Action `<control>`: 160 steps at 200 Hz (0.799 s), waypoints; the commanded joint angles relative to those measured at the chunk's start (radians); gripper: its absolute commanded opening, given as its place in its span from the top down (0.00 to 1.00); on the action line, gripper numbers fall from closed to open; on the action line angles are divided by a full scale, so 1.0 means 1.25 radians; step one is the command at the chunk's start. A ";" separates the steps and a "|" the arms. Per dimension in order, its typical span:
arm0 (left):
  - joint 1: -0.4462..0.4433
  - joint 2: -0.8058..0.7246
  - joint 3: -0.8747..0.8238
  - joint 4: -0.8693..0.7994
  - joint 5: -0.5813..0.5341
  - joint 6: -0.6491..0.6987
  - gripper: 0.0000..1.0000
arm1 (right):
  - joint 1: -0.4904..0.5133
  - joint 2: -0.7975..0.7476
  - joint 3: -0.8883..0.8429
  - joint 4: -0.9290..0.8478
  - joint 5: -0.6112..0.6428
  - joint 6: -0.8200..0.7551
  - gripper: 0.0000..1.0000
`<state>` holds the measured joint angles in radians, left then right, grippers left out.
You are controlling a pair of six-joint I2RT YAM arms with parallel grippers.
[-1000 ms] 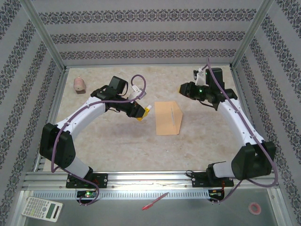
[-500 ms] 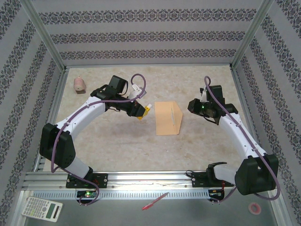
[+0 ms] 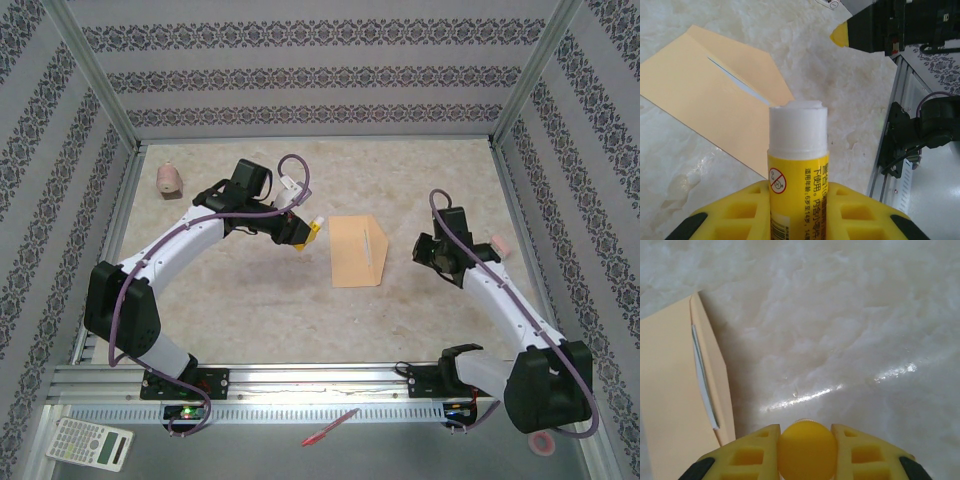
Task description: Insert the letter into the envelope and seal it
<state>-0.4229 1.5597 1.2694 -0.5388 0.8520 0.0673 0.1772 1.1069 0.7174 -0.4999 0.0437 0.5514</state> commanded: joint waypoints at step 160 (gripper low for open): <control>0.005 -0.027 -0.055 0.074 0.004 -0.038 1.00 | 0.291 0.174 -0.120 0.198 0.282 0.259 0.79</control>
<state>-0.4229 1.5589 1.2140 -0.4843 0.8524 0.0250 0.5278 1.2953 0.5709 -0.3107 0.3561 0.8433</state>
